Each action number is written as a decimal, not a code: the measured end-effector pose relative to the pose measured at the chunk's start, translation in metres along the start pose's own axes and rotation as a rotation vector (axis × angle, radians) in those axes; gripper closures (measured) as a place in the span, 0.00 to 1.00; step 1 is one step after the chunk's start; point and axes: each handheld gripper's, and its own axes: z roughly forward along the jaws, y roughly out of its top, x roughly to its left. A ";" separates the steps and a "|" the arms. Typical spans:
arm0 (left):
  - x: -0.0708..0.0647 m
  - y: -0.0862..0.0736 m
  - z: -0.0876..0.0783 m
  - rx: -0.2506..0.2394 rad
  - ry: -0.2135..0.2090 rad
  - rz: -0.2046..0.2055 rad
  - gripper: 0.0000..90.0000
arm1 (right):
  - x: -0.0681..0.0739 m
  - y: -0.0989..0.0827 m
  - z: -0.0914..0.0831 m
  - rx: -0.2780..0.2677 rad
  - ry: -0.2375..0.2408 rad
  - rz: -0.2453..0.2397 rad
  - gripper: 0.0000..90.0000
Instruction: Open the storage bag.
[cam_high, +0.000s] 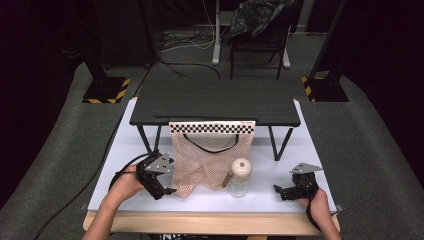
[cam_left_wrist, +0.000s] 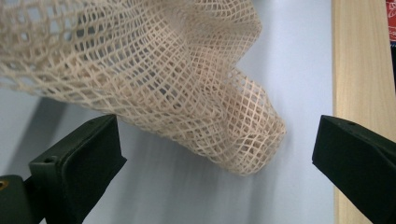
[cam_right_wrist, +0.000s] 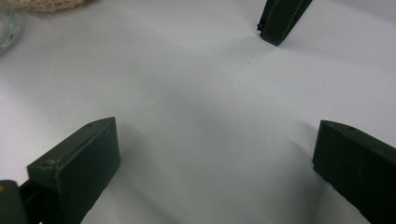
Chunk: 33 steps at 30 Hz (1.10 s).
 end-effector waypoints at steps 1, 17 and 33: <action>-0.001 0.002 -0.001 -0.002 0.000 0.004 0.01 | 0.000 0.000 0.000 0.000 0.000 0.000 0.00; -0.013 0.038 -0.005 -0.007 -0.001 0.102 0.01 | 0.000 0.000 0.000 0.000 0.001 0.000 0.00; -0.009 0.066 0.005 -0.020 -0.008 0.172 0.02 | 0.000 0.000 0.000 0.000 0.001 0.000 0.00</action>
